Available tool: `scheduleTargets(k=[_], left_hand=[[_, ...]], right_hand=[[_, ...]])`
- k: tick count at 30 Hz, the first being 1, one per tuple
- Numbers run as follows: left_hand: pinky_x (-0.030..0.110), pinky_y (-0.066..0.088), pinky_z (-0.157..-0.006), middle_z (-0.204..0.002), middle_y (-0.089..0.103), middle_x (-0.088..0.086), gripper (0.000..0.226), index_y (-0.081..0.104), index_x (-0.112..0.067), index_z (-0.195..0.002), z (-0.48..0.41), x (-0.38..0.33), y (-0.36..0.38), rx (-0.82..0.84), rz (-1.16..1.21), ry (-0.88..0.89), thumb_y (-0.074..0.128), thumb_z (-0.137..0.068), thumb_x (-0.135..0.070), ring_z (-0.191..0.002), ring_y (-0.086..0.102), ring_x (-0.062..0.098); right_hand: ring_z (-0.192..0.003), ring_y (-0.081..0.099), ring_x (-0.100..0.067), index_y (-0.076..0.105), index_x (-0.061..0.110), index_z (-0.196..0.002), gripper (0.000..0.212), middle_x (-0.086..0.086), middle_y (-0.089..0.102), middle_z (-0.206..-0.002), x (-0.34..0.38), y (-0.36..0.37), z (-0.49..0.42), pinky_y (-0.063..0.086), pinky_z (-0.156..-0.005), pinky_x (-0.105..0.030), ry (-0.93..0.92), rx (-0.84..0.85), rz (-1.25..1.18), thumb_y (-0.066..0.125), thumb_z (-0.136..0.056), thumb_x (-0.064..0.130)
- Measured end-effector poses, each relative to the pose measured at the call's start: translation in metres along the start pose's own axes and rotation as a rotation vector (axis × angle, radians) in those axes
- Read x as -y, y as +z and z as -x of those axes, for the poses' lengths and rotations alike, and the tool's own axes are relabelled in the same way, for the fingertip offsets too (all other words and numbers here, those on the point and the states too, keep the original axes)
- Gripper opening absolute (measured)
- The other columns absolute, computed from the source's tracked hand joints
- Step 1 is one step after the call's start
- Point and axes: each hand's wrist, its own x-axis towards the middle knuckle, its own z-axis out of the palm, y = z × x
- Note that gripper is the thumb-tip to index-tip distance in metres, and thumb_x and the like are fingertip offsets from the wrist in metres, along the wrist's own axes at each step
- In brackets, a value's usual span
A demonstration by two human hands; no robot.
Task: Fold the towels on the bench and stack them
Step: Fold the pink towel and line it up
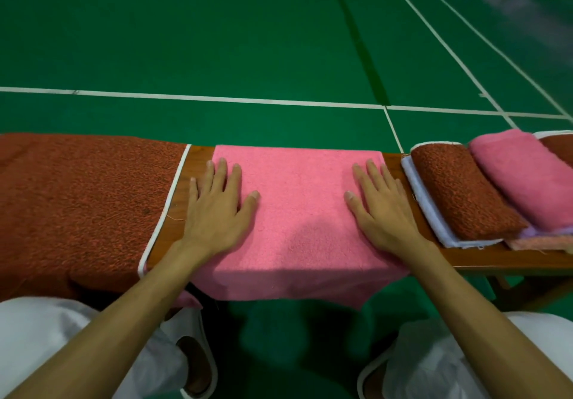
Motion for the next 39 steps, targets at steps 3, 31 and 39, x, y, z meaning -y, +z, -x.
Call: scheduleTargets(k=[3,31,39], left_hand=[[0.054,0.033,-0.115,-0.148,0.047,0.021,0.057,0.048,-0.004,-0.141,0.002,0.004,-0.014,-0.191,0.17,-0.045,0.036,-0.102,-0.043,-0.138,0.04,0.04],[0.018,0.059,-0.071,-0.092,0.08,0.006,0.032,0.074,-0.015,-0.118,0.017,0.041,-0.097,0.118,0.906,-0.153,0.07,-0.09,0.001,-0.093,0.075,0.012],[0.03,0.063,-0.074,-0.083,0.08,-0.001,0.015,0.079,-0.017,-0.103,0.022,0.041,-0.103,-0.059,0.626,-0.073,0.077,-0.089,-0.017,-0.082,0.077,0.013]], right_hand=[[-0.141,0.036,-0.039,0.031,0.012,-0.158,0.067,-0.022,0.039,-0.155,0.005,-0.008,0.007,0.033,-0.114,-0.053,0.114,-0.226,-0.067,0.044,-0.102,0.048],[-0.095,0.073,-0.017,0.07,0.003,-0.122,0.038,-0.014,0.078,-0.106,-0.031,-0.072,0.027,0.061,-0.086,-0.027,0.164,-0.027,-1.154,0.068,-0.087,-0.012],[-0.077,0.071,0.001,0.079,0.015,-0.11,0.021,0.005,0.078,-0.087,-0.029,-0.091,0.03,0.055,-0.072,-0.016,0.032,-0.209,-0.508,0.074,-0.091,0.007]])
